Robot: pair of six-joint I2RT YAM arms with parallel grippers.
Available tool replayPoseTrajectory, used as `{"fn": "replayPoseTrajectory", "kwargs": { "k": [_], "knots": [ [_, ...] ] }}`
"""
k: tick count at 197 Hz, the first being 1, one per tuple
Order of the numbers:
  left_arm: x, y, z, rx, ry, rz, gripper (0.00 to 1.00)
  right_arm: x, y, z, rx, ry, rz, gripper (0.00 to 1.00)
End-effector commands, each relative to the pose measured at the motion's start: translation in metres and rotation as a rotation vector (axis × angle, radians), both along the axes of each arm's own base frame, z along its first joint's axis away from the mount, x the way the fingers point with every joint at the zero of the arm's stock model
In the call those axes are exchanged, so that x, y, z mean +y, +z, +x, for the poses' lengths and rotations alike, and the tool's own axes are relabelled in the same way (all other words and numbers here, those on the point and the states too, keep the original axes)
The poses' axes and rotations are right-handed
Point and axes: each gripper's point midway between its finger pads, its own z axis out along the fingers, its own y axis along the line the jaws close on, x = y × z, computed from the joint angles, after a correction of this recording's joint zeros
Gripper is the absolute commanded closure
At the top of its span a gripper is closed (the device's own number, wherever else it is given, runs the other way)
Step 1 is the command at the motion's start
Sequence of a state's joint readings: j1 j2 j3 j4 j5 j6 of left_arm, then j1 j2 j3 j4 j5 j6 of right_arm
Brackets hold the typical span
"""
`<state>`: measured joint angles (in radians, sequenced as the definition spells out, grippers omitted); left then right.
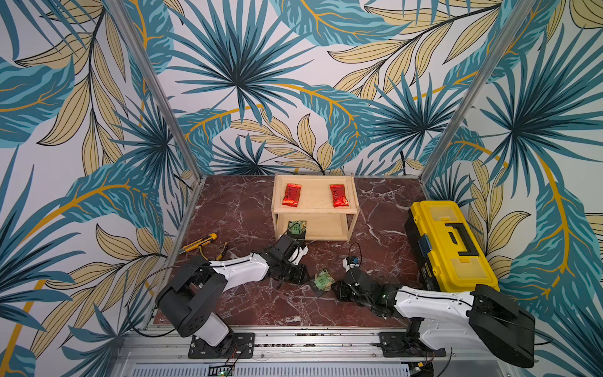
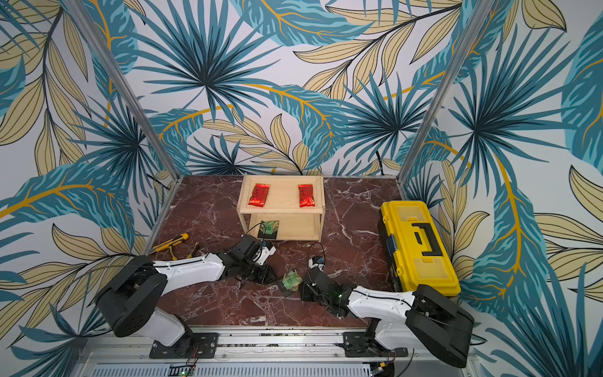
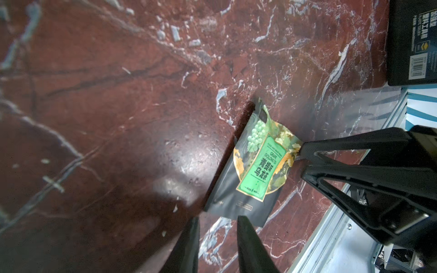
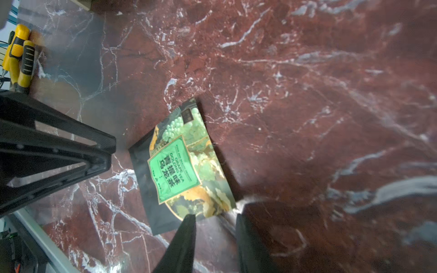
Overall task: Place the tea bags on the shelf by color
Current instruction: Move the tea bag to the center of the board.
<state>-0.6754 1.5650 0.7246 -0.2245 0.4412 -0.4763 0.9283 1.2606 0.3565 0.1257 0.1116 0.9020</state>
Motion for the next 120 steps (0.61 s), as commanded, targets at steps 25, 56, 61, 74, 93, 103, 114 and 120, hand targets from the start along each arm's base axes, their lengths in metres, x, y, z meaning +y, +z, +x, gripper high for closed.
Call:
{"fn": "replayPoseTrajectory", "kwargs": {
  "k": [25, 56, 61, 74, 93, 103, 114, 120],
  "knots": [
    [-0.004, 0.008, 0.001, -0.019, -0.034, -0.006, 0.74, 0.029, 0.006, 0.013, 0.013, 0.085, 0.063, 0.74],
    [0.008, -0.001, -0.014, 0.026, -0.042, 0.038, 0.77, 0.042, -0.003, 0.027, 0.036, 0.140, 0.048, 0.76],
    [0.009, -0.002, -0.016, 0.032, -0.038, 0.038, 0.77, 0.044, -0.005, 0.029, 0.041, 0.148, 0.047, 0.76],
    [0.012, -0.003, -0.022, 0.051, -0.031, 0.035, 0.77, 0.049, -0.008, 0.034, 0.046, 0.175, 0.049, 0.76],
    [0.019, -0.004, -0.032, 0.069, -0.009, 0.031, 0.77, 0.058, -0.010, 0.041, 0.045, 0.223, 0.034, 0.76],
    [0.023, -0.004, -0.037, 0.074, 0.005, 0.031, 0.77, 0.064, -0.012, 0.043, 0.050, 0.251, 0.028, 0.76],
    [0.026, -0.004, -0.042, 0.081, 0.017, 0.027, 0.76, 0.070, -0.013, 0.044, 0.050, 0.279, 0.027, 0.76],
    [0.028, -0.005, -0.044, 0.086, 0.025, 0.027, 0.76, 0.072, -0.013, 0.045, 0.049, 0.292, 0.026, 0.76]
  ]
}}
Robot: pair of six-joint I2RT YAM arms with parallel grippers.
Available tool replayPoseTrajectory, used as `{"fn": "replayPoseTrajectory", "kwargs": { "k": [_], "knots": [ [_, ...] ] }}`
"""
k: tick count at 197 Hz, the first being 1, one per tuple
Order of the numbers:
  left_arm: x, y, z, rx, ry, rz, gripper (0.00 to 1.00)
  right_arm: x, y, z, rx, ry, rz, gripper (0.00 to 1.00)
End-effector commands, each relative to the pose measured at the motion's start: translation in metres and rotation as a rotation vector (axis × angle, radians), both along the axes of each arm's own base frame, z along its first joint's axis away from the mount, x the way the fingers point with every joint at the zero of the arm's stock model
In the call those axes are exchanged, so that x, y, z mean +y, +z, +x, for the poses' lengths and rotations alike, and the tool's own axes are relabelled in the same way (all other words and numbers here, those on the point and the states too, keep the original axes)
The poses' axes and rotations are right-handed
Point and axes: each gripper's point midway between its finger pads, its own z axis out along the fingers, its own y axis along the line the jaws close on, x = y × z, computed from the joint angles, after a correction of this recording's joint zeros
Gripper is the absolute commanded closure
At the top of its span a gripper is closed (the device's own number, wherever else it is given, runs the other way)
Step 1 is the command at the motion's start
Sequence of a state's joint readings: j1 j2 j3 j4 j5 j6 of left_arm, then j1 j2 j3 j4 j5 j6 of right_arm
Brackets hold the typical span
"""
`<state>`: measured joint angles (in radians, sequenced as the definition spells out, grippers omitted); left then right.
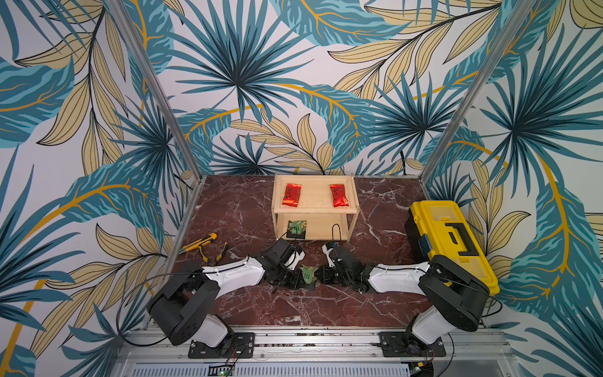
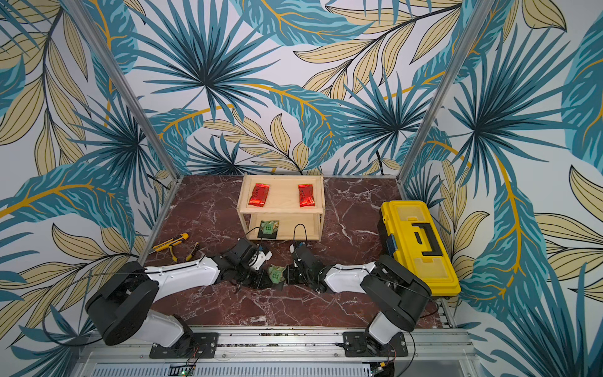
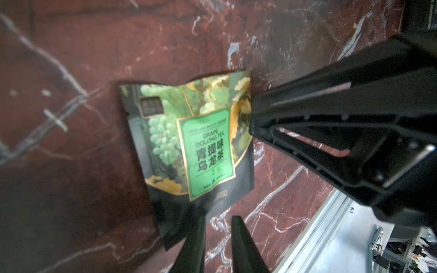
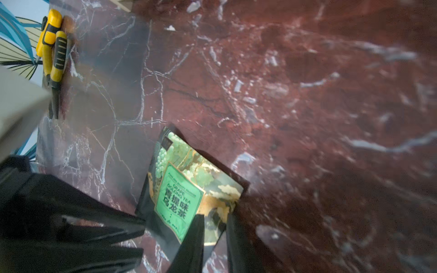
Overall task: Place the tea bags on the shelf by color
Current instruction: Move the tea bag to the center of the board, then pick up the tea bag from the center of the board.
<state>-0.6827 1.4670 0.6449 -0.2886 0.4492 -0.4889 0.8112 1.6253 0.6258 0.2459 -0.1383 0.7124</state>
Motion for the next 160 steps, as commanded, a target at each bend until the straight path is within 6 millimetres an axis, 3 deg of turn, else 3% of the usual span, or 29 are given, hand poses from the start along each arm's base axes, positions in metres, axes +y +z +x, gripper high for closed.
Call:
{"fn": "replayPoseTrajectory", "kwargs": {
  "k": [1, 26, 71, 88, 127, 160],
  "knots": [
    [0.010, -0.003, -0.016, 0.037, 0.027, 0.004, 0.76, 0.007, -0.012, -0.007, 0.017, 0.104, -0.031, 0.76],
    [0.018, -0.002, -0.018, 0.026, 0.056, 0.024, 0.73, 0.012, -0.005, -0.006, -0.001, 0.128, -0.020, 0.76],
    [0.028, 0.038, 0.006, -0.132, 0.153, 0.023, 0.54, -0.003, 0.025, -0.008, -0.073, 0.099, -0.016, 0.71],
    [0.028, 0.044, 0.014, -0.164, 0.175, 0.006, 0.54, 0.000, 0.032, -0.008, -0.080, 0.078, 0.045, 0.70],
    [0.015, 0.028, 0.020, -0.147, 0.146, -0.026, 0.60, 0.002, 0.042, 0.009, -0.115, -0.023, 0.209, 0.68],
    [0.018, 0.013, 0.021, -0.142, 0.144, 0.014, 0.61, 0.002, 0.030, 0.010, -0.091, -0.062, 0.266, 0.68]
  ]
}}
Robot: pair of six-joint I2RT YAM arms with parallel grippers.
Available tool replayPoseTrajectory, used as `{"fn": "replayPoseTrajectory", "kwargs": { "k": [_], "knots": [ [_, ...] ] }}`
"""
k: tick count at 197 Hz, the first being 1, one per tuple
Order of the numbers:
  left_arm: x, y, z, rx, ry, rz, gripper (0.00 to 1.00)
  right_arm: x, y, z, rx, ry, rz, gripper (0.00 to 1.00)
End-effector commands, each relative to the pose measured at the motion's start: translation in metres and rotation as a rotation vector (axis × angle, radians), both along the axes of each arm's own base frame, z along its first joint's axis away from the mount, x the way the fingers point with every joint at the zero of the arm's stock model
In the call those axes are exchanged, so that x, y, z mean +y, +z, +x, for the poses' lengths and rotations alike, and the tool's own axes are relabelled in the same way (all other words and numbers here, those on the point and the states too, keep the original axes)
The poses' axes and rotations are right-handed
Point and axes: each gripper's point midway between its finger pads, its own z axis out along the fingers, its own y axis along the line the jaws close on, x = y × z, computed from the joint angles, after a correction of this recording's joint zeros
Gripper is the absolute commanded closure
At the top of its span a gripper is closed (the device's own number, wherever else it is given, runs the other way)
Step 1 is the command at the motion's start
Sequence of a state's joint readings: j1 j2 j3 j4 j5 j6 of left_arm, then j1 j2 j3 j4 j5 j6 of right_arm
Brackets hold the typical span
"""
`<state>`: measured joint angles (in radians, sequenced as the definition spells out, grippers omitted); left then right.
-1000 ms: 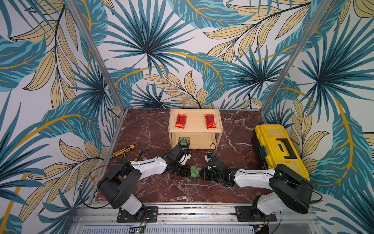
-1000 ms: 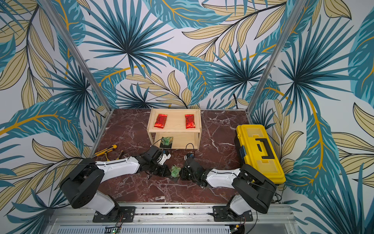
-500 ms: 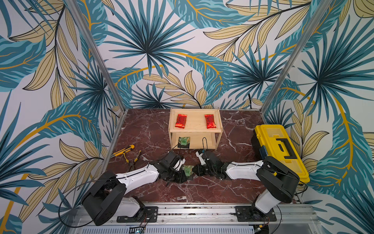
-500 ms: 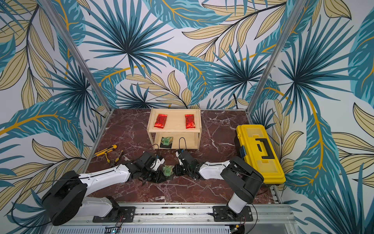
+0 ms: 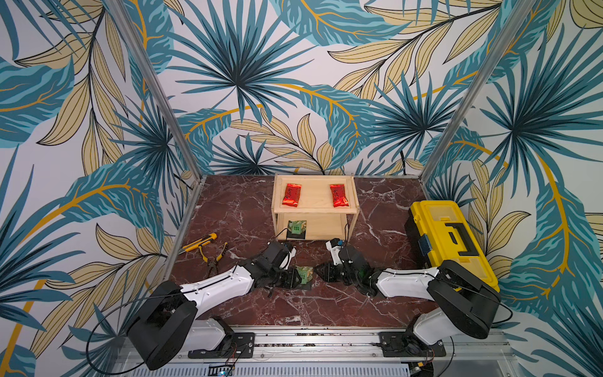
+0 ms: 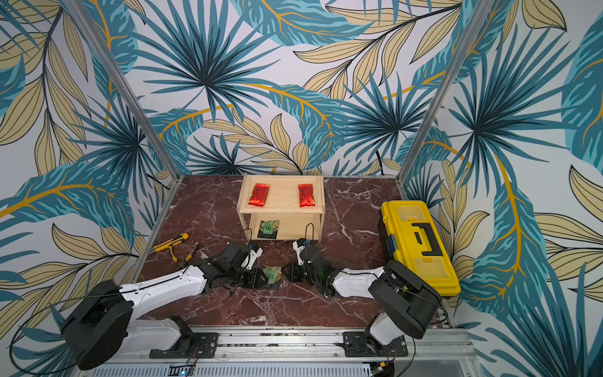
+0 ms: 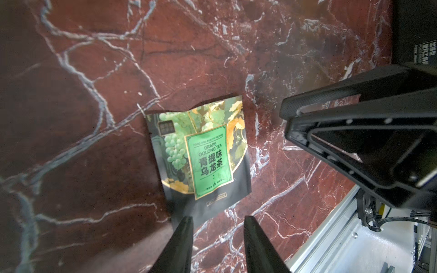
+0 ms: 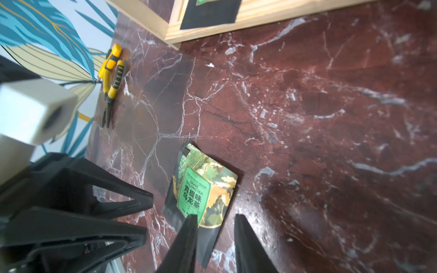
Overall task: Place the tea bags on the shelf by color
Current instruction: Pick up the tea bag from the center of the board.
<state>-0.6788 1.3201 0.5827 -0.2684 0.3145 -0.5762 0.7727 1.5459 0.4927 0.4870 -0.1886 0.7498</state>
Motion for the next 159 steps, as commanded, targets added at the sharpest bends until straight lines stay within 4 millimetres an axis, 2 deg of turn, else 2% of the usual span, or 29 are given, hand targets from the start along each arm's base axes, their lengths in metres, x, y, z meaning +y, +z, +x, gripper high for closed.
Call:
{"fn": "replayPoseTrajectory", "kwargs": {
  "k": [1, 44, 92, 128, 159],
  "knots": [
    [0.000, -0.004, 0.008, -0.038, 0.003, 0.003, 0.61, 0.006, 0.004, 0.006, -0.005, -0.034, 0.096, 0.68],
    [0.001, -0.018, 0.005, -0.021, 0.002, 0.010, 0.62, -0.001, -0.011, 0.008, 0.035, -0.067, 0.111, 0.67],
    [0.007, -0.028, 0.000, -0.009, 0.005, 0.034, 0.62, 0.007, -0.025, 0.004, 0.101, -0.028, 0.104, 0.67],
    [0.014, -0.029, -0.001, -0.022, 0.021, 0.042, 0.62, 0.011, -0.026, 0.004, 0.117, -0.021, 0.116, 0.67],
    [0.013, -0.032, -0.003, -0.014, 0.021, 0.036, 0.62, 0.024, -0.024, 0.005, 0.147, 0.006, 0.166, 0.67]
  ]
}}
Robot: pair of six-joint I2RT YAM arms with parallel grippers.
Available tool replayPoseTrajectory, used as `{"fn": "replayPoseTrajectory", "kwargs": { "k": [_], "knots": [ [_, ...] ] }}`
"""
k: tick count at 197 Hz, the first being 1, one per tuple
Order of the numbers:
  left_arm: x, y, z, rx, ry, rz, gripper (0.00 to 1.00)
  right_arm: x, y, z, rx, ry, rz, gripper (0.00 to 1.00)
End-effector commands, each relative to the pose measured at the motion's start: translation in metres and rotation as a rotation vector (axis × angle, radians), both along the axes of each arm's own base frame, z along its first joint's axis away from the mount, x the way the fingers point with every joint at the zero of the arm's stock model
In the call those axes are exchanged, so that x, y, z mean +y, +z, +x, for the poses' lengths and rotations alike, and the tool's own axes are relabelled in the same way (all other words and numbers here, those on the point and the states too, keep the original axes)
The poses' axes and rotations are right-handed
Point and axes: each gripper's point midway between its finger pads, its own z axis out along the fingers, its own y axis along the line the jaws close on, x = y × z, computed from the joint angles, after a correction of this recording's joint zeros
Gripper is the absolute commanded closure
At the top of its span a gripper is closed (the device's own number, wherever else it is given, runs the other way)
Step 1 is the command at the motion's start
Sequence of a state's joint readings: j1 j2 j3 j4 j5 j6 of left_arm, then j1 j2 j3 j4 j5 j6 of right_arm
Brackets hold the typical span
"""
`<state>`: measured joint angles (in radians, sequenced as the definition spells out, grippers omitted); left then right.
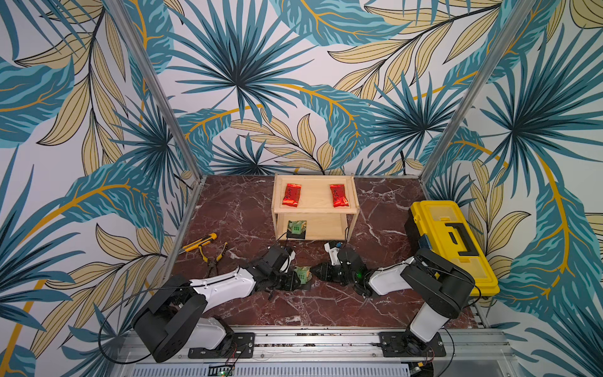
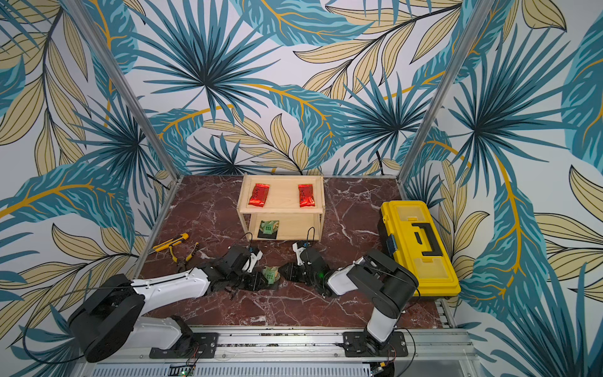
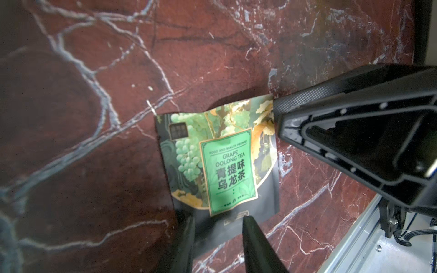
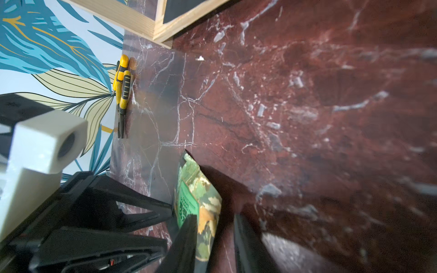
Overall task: Place the tea bags on the shelf by color
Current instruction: Pick up the tea bag from the center of the board.
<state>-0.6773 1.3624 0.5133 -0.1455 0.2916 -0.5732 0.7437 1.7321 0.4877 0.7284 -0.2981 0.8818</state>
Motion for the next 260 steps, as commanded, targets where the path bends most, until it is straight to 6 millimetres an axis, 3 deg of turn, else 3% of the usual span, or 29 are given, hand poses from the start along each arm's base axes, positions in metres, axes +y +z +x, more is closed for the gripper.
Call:
{"fn": "replayPoseTrajectory", "kwargs": {
  "k": [1, 67, 107, 125, 153, 202, 234, 260],
  "knots": [
    [0.009, -0.011, -0.005, 0.010, 0.009, 0.028, 0.62, 0.008, -0.003, -0.002, 0.044, 0.021, 0.035, 0.67],
    [0.007, -0.012, -0.006, 0.010, 0.008, 0.015, 0.62, 0.027, 0.013, 0.004, 0.050, 0.058, 0.108, 0.76],
    [0.007, -0.001, -0.003, -0.007, 0.011, 0.003, 0.62, 0.027, 0.008, 0.004, 0.061, 0.067, 0.081, 0.99],
    [0.006, 0.018, 0.002, -0.028, 0.022, -0.036, 0.55, 0.022, 0.013, 0.002, 0.038, 0.067, 0.056, 1.00],
    [0.008, 0.069, 0.016, -0.071, 0.063, -0.195, 0.30, 0.008, 0.033, -0.004, -0.034, 0.087, 0.038, 1.00],
    [0.014, 0.162, 0.035, -0.210, 0.092, -0.511, 0.15, 0.002, 0.110, -0.015, -0.162, 0.165, 0.182, 1.00],
    [0.005, 0.182, 0.034, -0.215, 0.033, -0.628, 0.12, 0.007, 0.158, -0.016, -0.229, 0.196, 0.253, 1.00],
    [-0.007, 0.194, 0.028, -0.192, -0.046, -0.731, 0.14, 0.014, 0.178, -0.014, -0.244, 0.213, 0.308, 1.00]
  ]
}}
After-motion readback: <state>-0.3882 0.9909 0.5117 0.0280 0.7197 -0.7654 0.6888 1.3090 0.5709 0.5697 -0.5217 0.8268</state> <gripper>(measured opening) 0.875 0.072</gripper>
